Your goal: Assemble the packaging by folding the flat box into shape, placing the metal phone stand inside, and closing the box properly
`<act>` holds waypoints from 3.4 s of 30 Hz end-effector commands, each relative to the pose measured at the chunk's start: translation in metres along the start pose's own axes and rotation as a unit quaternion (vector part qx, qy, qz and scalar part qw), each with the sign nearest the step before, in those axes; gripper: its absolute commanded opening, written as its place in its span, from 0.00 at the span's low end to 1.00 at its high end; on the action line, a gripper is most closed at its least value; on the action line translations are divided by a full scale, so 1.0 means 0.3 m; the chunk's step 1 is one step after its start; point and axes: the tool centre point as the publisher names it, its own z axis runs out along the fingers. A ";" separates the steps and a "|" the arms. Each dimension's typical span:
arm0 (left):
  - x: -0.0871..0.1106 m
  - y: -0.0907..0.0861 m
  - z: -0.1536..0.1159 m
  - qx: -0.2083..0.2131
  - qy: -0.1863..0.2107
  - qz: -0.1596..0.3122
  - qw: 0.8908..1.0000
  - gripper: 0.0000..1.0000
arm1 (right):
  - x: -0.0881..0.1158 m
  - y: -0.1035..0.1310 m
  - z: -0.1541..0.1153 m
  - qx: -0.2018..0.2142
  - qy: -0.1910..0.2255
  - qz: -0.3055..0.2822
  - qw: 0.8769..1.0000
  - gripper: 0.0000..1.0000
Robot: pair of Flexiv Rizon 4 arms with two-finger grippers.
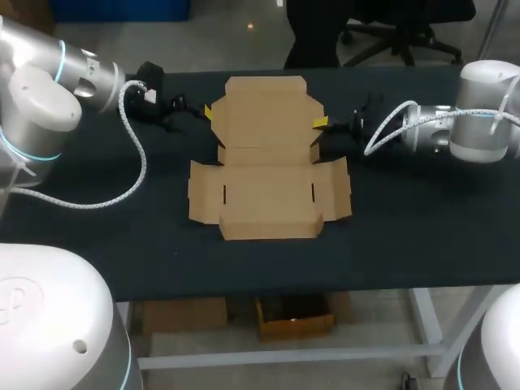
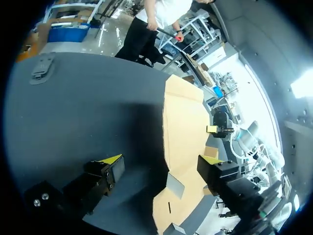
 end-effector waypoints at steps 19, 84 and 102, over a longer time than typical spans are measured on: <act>0.033 -0.087 0.135 0.060 0.074 0.109 0.989 1.00 | 0.048 0.046 0.025 -0.006 0.076 -0.057 0.995 0.00; 0.165 -0.131 0.253 0.036 0.194 0.168 0.966 0.30 | 0.114 0.111 0.052 -0.012 0.131 -0.118 0.984 0.00; 0.163 -0.132 0.258 0.028 0.207 0.176 0.962 0.00 | 0.120 0.113 0.049 -0.013 0.134 -0.121 0.984 0.00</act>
